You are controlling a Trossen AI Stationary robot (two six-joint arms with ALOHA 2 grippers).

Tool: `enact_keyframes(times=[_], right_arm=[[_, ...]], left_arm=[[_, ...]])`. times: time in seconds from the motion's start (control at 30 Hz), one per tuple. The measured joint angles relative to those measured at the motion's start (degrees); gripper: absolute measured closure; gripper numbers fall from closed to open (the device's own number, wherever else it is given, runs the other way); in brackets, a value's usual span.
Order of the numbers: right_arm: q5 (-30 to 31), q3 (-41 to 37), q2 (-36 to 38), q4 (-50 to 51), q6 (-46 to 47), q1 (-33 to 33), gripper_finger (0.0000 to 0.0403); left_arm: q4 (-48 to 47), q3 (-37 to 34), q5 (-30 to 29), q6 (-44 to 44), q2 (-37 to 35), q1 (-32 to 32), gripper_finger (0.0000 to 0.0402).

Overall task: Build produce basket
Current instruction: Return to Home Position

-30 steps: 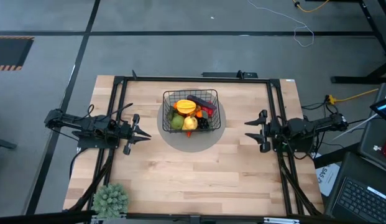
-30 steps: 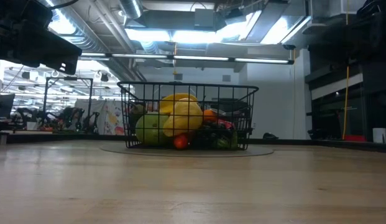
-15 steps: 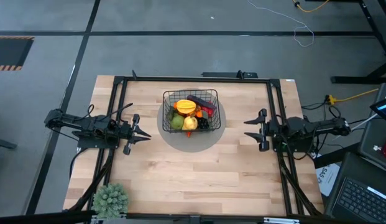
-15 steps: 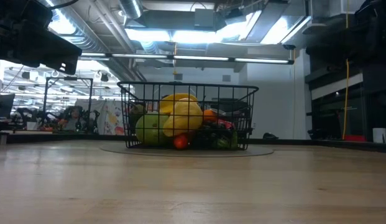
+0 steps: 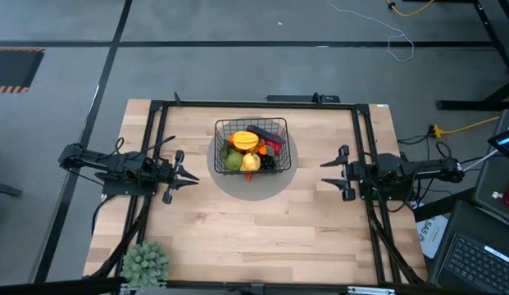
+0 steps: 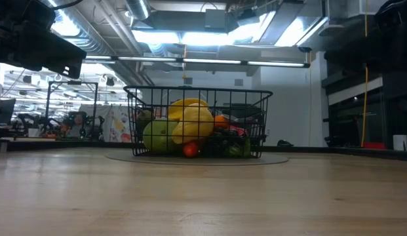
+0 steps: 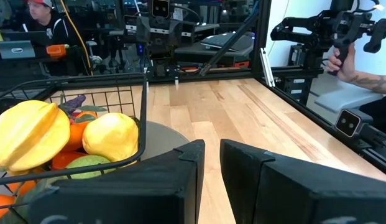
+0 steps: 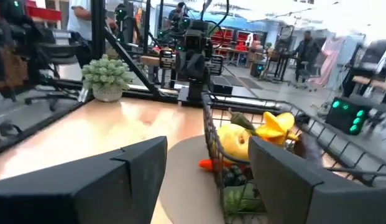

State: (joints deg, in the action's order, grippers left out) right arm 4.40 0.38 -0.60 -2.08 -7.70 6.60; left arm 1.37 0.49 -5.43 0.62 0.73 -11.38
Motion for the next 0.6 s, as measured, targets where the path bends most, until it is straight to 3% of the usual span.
enact_keyframes(times=[0.6], right_arm=[[0.0,0.0,0.0,-0.2,-4.4,-0.4,0.0177]], left_arm=[[0.0,0.0,0.0,0.0,0.0,0.0,0.036]])
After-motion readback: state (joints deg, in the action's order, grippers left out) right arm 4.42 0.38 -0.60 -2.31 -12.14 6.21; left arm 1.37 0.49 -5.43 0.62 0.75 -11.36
